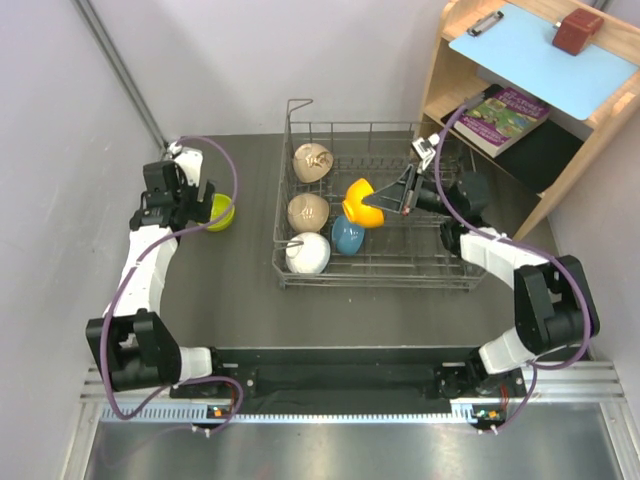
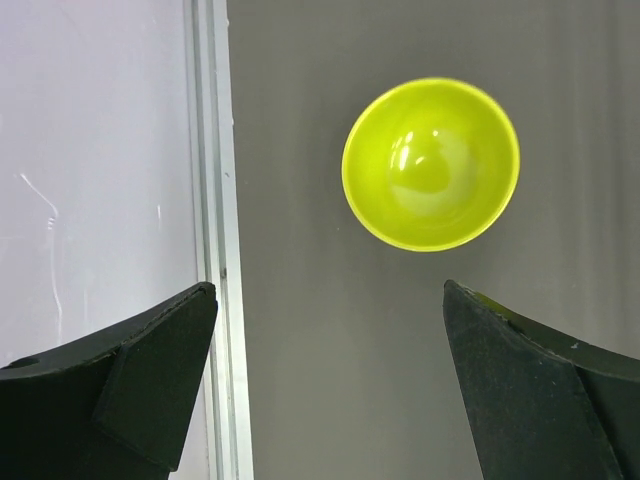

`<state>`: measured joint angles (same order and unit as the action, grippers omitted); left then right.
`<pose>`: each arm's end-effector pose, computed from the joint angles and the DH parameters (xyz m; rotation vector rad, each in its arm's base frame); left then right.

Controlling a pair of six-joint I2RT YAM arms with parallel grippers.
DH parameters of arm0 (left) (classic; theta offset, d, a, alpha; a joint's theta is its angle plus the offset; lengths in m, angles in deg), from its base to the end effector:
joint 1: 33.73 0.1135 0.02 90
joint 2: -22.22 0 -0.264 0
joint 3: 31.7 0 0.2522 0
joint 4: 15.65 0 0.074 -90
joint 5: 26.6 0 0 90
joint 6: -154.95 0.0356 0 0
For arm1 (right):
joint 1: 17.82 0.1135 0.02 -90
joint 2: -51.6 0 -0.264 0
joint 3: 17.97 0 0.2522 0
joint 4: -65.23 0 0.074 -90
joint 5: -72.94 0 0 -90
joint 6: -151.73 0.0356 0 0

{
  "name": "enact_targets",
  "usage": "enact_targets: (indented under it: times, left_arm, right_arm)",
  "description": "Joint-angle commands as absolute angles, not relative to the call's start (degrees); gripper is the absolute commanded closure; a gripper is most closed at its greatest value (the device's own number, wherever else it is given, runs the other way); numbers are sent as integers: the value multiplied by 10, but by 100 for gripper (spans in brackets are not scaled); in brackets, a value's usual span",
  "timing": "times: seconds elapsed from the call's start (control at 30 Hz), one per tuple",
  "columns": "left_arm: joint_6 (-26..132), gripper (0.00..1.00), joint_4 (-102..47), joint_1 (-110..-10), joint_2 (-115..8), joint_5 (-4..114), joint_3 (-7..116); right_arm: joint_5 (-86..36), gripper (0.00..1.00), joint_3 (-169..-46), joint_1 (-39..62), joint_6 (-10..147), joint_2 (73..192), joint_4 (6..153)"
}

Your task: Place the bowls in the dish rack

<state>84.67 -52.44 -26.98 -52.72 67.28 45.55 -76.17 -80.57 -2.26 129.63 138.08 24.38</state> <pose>0.2914 0.0369 0.3166 0.2086 2.1808 0.3362 0.3026 0.1160 0.3018 -0.3341 1.6753 1.7932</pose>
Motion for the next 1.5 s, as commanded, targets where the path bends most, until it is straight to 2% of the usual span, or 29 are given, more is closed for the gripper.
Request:
enact_targets:
  times: [0.0, 0.33, 0.63, 0.97, 1.17, 1.47]
  left_arm:
    - [866, 1, -483, -256, -534, 649, 436]
    - [879, 1, -472, -247, -535, 638, 418]
    - [875, 1, -473, -245, -542, 638, 425]
    - [867, 1, -473, -246, -542, 637, 422]
    - [867, 1, -475, -244, -537, 637, 421]
    - [867, 1, -478, -245, -528, 637, 418]
  right_arm:
    - [-763, 100, -774, -39, 1378, 1370, 112]
    - [-789, 100, -702, -118, 1461, 1443, -41]
    - [-797, 100, -694, -134, 1502, 1497, -122]
    - [-775, 100, -696, -159, 1545, 1468, -156]
    - [-766, 100, -661, -173, 1495, 1420, -93]
    - [-725, 100, -638, -173, 1279, 1341, 207]
